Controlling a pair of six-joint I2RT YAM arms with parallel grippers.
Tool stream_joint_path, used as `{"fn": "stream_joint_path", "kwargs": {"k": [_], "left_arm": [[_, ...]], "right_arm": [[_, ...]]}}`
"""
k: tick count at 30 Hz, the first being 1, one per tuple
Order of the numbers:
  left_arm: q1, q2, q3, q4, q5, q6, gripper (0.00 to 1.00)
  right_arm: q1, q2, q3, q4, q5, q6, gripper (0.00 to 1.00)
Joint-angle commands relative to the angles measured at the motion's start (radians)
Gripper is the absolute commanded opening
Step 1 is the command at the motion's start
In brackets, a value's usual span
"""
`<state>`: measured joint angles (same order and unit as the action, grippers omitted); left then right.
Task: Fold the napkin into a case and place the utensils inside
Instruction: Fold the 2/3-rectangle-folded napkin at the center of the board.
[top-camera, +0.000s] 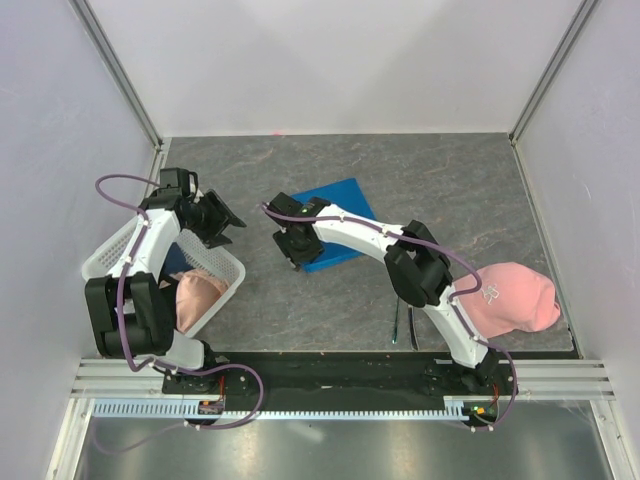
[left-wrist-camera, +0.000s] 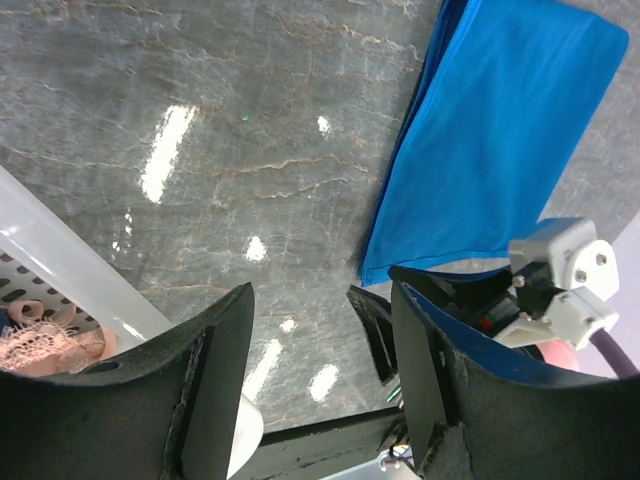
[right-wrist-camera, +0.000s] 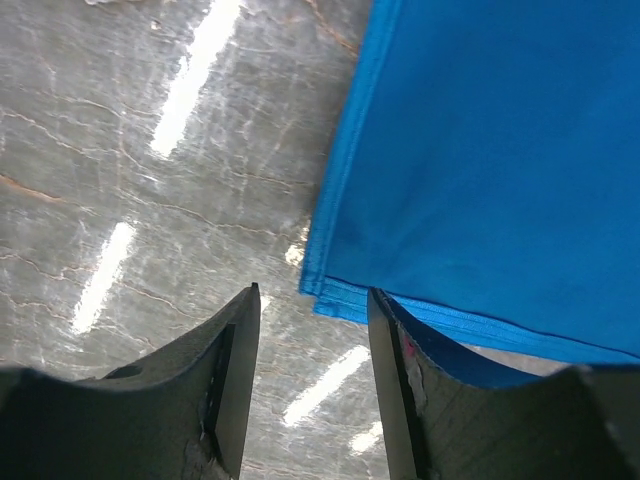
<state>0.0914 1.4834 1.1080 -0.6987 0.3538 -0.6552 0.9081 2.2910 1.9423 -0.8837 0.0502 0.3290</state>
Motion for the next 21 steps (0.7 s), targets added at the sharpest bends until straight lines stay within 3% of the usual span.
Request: {"fn": "stream_joint_path", "kwargs": {"k": [1,7,13,17,21], "left_arm": [[0.011,-0.04,-0.013,0.044,0.05,-0.015,0.65],[0.024,-0.04,-0.027,0.054,0.054,-0.014,0.65],[0.033,-0.034,-0.037,0.062,0.057,-0.011,0.65],[0.034,-0.025,-0.046,0.071,0.073,-0.007,0.66],[0.033,0.001,-0.056,0.103,0.125,-0.006,0.76]], "right_arm": [[0.014,0.035,0.049,0.005,0.048,-0.007,0.55],[0.034,0.062,0.035,0.005,0.132,-0.03,0.52],[0.057,0.071,-0.046,0.005,0.234,-0.013,0.4],[0.058,0.065,-0.045,0.002,0.244,-0.001,0.11],[0.049,0.048,-0.01,-0.004,0.157,0.013,0.0]]}}
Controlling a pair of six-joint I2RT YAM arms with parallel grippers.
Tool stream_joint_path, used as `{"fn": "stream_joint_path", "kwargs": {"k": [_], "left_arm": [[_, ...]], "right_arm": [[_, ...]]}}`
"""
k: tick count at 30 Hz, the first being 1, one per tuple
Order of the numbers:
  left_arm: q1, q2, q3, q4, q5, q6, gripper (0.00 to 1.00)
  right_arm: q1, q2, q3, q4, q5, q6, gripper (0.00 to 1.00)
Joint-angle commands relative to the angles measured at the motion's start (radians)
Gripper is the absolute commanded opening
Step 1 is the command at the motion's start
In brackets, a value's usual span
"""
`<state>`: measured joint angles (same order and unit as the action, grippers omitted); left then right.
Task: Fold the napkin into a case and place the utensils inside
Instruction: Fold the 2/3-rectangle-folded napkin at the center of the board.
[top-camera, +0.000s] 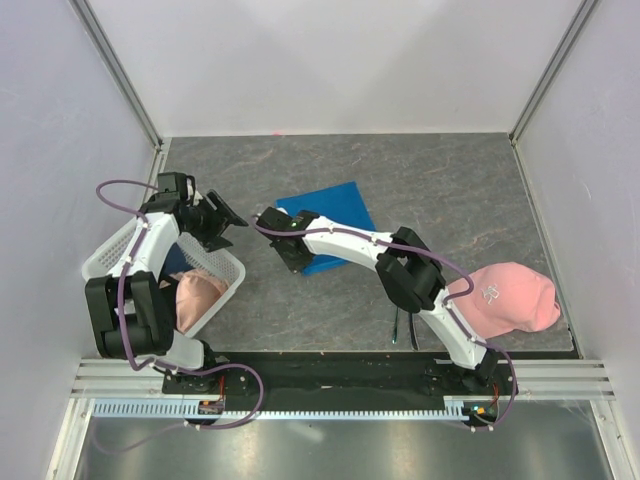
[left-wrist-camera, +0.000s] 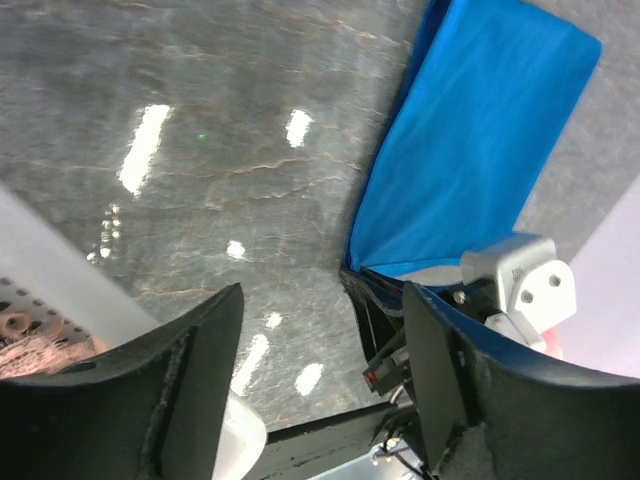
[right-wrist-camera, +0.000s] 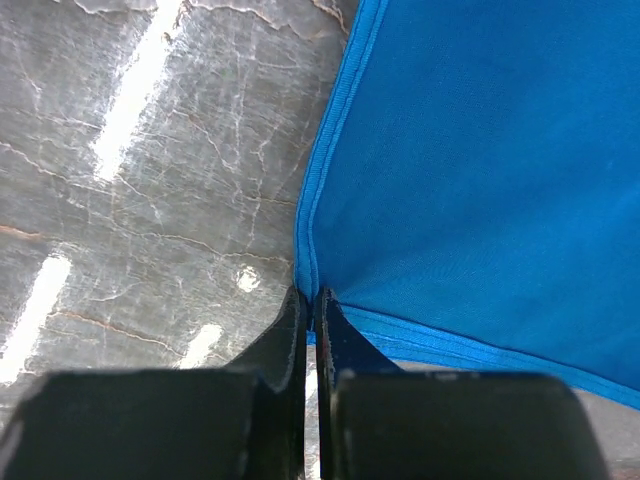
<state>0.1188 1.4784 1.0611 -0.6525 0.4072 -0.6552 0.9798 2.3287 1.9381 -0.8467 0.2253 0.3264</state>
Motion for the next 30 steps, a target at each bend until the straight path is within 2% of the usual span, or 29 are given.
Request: {"fn": "stream_joint_path", "kwargs": {"k": [1,3,7,13,19,30], "left_arm": [[0.005,0.022,-0.009,0.082,0.105,-0.001,0.78],[-0.007,0.043,0.01,0.091,0.131,0.006,0.82],[-0.048,0.13,0.059,0.096,0.14,0.009,0.84],[-0.146,0.243,0.137,0.134,0.116,-0.035,0.86],[-0.211,0.375,0.258,0.137,0.085,-0.057,0.87],[-0.225,0.503,0.333,0.16,0.042,-0.089,0.83]], "right_arm": [[-0.027,-0.012,-0.001,-0.038,-0.039,0.022,0.0],[-0.045,-0.04,-0.004,-0.031,-0.088,0.043,0.0],[-0.104,-0.155,-0.092,0.064,-0.291,0.112,0.0],[-0.21,-0.273,-0.232,0.188,-0.483,0.232,0.0],[-0.266,-0.353,-0.307,0.262,-0.567,0.31,0.0],[-0.34,-0.454,-0.407,0.322,-0.615,0.365,0.0]]}}
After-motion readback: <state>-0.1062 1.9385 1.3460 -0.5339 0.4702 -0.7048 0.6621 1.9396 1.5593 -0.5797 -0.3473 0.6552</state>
